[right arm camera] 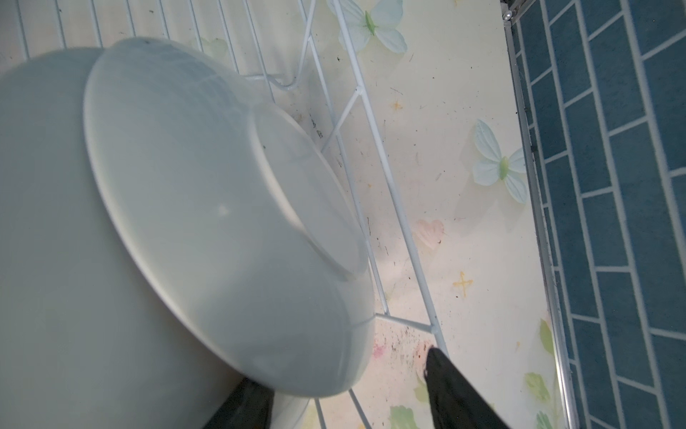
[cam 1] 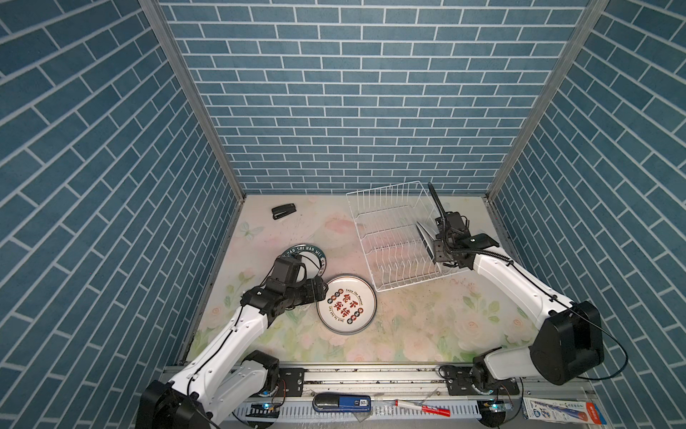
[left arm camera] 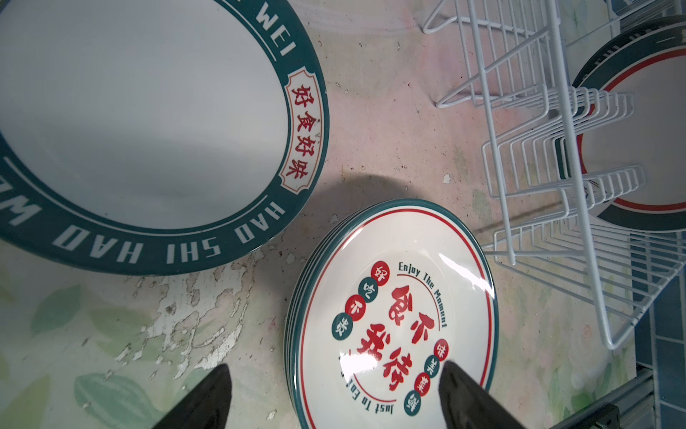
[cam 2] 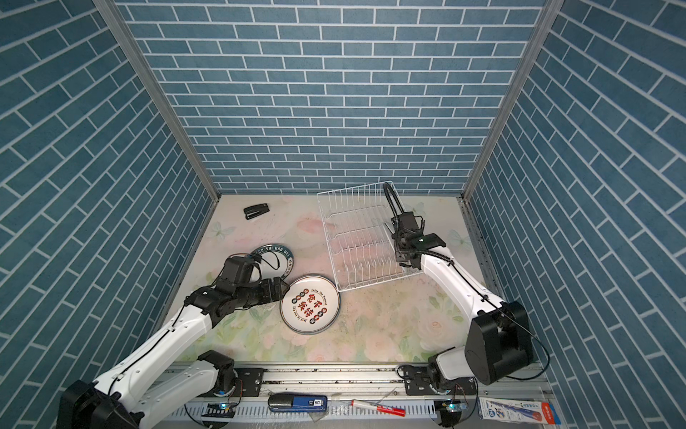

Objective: Unload the plates from the dish rack
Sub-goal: 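Lower the right gripper into the rack and close on the next plate rim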

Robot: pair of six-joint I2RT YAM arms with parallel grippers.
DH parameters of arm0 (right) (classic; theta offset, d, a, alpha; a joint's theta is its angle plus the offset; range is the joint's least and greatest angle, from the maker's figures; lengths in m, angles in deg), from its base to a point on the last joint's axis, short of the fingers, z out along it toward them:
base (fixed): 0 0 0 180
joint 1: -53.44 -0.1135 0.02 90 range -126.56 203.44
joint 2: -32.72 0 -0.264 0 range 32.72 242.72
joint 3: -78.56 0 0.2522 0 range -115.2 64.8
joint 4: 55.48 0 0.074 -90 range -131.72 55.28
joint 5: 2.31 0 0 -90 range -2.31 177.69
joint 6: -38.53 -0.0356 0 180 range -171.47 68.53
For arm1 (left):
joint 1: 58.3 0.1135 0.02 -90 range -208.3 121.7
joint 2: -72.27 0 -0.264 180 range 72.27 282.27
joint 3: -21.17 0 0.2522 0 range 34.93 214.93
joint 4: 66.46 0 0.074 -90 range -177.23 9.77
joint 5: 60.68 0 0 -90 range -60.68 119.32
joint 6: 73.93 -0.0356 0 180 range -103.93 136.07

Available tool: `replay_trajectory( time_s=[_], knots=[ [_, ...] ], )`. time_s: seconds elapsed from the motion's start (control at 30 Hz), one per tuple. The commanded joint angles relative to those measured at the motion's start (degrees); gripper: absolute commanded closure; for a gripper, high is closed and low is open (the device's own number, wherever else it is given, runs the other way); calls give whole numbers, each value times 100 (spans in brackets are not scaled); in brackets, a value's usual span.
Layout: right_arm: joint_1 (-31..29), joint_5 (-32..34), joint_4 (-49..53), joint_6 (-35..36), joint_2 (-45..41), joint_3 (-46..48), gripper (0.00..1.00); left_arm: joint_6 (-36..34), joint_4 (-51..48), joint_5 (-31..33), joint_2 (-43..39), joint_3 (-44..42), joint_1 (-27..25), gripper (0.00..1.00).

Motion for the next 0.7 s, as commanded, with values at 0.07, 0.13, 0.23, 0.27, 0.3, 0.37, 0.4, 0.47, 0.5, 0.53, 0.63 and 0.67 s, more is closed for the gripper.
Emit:
replay_trajectory(
  time_s=[0.07, 0.13, 0.23, 0.27, 0.3, 0.37, 0.4, 0.47, 0.5, 0.53, 0.63, 0.67],
  knots=[
    [52, 38, -349, -49, 308, -64, 39, -53, 37, -35, -55, -74, -26, 11],
    [52, 16, -416, -11, 423, -130, 41, -51, 37, -27, -99, -102, -32, 11],
    [61, -106, -597, 83, 551, -160, 44, -50, 30, -26, -133, -107, -28, 11],
    [61, -174, -649, 125, 589, -174, 45, -51, 29, -22, -139, -118, -24, 11],
    [61, -218, -692, 151, 618, -186, 46, -50, 36, -27, -142, -116, -31, 11],
    [61, -273, -797, 187, 653, -179, 49, -51, 28, -26, -131, -115, -28, 11],
    [61, -313, -871, 221, 663, -149, 52, -50, 30, -24, -138, -123, -30, 11],
    [61, -325, -974, 256, 655, -104, 57, -42, 34, -35, -129, -131, -25, 11],
    [61, -326, -1004, 268, 655, -90, 58, -43, 30, -35, -123, -132, -30, 11],
    [61, -302, -1023, 266, 648, -74, 60, -44, 37, -35, -113, -125, -28, 11],
    [65, -277, -1163, 315, 611, 12, 67, -47, 42, -35, -117, -129, -25, 11],
    [64, -281, -1234, 350, 594, 66, 70, -42, 37, -31, -104, -130, -30, 11]
  ],
)
